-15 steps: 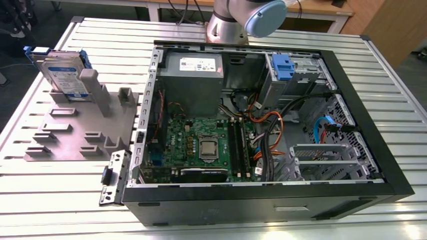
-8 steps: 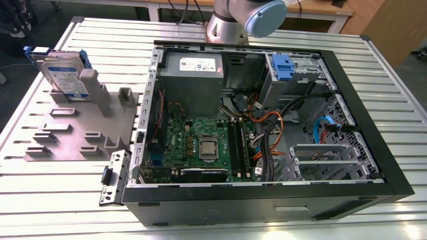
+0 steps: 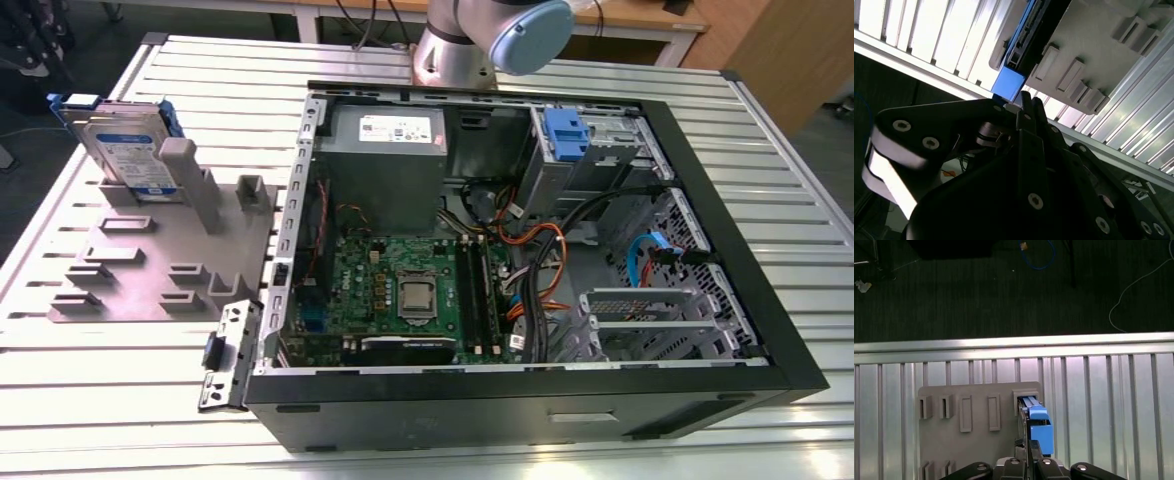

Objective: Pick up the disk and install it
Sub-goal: 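Pick up the disk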

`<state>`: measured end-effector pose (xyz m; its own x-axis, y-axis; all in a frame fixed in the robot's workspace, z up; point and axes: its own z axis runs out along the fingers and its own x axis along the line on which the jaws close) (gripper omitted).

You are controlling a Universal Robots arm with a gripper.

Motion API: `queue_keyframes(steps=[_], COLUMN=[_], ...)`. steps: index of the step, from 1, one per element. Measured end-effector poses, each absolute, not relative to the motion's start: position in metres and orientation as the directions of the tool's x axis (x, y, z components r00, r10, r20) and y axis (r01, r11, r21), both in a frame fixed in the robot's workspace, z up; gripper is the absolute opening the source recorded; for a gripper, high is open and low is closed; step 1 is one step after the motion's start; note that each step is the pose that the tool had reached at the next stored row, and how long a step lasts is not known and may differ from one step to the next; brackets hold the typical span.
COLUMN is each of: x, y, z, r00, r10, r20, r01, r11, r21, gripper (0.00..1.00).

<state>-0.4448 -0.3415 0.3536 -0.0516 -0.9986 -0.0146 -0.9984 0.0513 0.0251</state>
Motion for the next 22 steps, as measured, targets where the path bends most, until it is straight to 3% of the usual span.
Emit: queue_keyframes(steps=[2, 6, 8, 9, 13, 22], x=[-0.445, -0.445, -0.445, -0.445, -0.445, -0.446], y=[-0.341, -0.341, -0.341, -0.34, -0.335, -0.331], z=[0.354, 0.353, 0.351, 0.35, 0.343, 0.327], r00=[-0.052, -0.052, -0.052, -0.052, -0.064, -0.072], r10=[-0.999, -0.999, -0.998, -0.998, -0.998, -0.997], r20=[-0.015, -0.017, -0.021, -0.023, -0.023, -0.023], r01=[-0.998, -0.998, -0.998, -0.998, -0.998, -0.997], r11=[0.051, 0.051, 0.051, 0.052, 0.063, 0.072], r21=[0.025, 0.025, 0.026, 0.026, 0.025, 0.025], gripper=[0.19, 0.31, 0.42, 0.42, 0.6, 0.6])
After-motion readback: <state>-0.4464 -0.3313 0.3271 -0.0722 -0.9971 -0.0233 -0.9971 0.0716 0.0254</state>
